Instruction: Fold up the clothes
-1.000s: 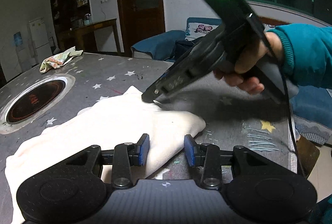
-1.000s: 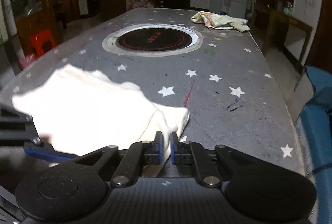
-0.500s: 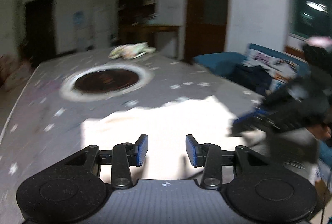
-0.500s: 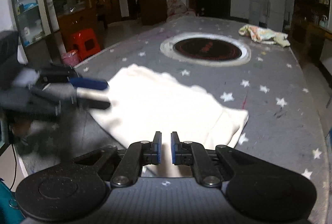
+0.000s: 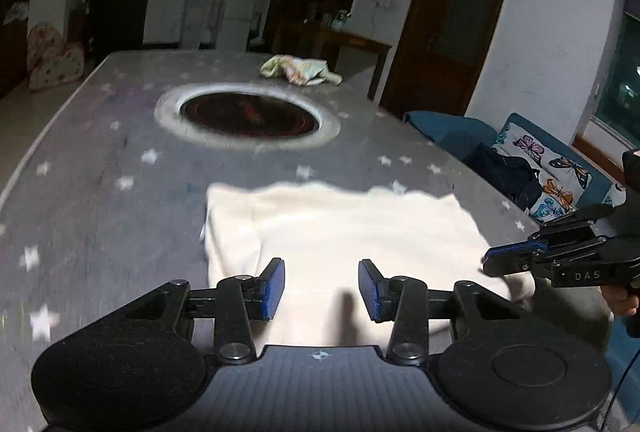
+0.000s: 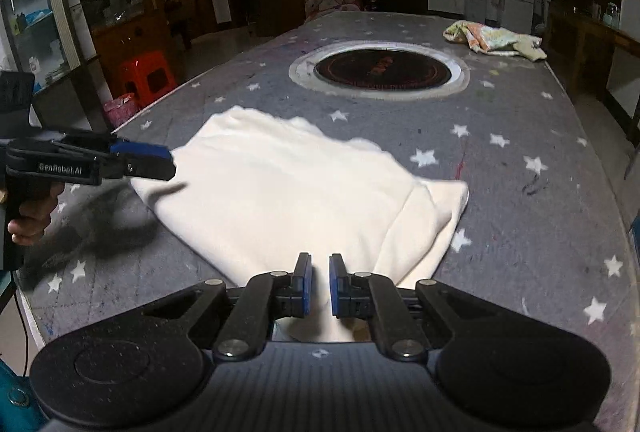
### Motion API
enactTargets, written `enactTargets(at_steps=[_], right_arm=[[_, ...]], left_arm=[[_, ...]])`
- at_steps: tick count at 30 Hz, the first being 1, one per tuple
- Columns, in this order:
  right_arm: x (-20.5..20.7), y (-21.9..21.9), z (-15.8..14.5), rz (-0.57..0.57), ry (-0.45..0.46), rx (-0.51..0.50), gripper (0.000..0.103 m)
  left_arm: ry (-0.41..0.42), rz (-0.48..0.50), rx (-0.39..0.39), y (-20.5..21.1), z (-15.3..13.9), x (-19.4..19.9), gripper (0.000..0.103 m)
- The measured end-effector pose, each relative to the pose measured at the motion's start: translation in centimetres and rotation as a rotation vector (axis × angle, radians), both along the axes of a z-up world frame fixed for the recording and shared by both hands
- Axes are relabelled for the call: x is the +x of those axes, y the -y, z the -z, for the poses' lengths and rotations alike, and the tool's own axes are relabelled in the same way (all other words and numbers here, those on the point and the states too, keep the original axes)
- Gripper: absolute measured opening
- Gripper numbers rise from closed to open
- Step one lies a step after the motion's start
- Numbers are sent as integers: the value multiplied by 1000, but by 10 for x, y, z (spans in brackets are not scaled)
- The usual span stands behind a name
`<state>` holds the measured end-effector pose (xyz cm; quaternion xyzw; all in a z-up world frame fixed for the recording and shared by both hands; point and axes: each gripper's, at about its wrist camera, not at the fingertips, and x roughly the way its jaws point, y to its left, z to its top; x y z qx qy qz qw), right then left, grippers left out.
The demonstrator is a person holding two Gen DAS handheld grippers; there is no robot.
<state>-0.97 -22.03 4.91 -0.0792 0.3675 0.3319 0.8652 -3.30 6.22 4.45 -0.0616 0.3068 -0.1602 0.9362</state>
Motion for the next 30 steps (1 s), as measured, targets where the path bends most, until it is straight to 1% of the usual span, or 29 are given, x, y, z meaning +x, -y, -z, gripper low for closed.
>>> enactTargets(at_steps=[4,8,12,13,15,16,17,19,21,23,25,27,29,30], right_arm=[[12,-8,-9,-1,31,3,11],[31,-15,-1,15,20,-1,11],[46,-10,14,46,-32,3,11],[47,-8,14,53,-43,12,11],[47,-7,9,56,-37,17,11],[47,-8,6,53,-23,15,11],[48,-10,3,50,-12,15,11],[54,-14,-2,52,1,23,11],[60,-19,-5,57,12,32,11],[69,-24,-5,70,16,43,11],[79,-27,0,84,3,47,11],[87,-29,8,103,-13,38,11],[95,-29,20,132,-46,21,10],[95,-28,21,135,-47,24,10]], left_arm=[[-37,-9,14,5,5,28,44],[-84,-54,18,-2,19,49,44],[-89,-79,1,-14,15,51,44],[-80,-79,2,-14,13,51,42],[-62,-68,-6,-12,8,54,42],[-57,-60,-17,-10,6,57,40],[-52,-50,-30,-7,5,60,36],[-43,-35,-41,-1,4,68,31],[-40,-22,-51,5,4,76,29],[-45,-27,-44,8,6,84,28],[-66,-44,-40,8,11,92,25],[-99,-72,-23,5,20,99,24],[-85,-72,-35,1,25,100,24],[-85,-74,-42,-1,25,100,24]])
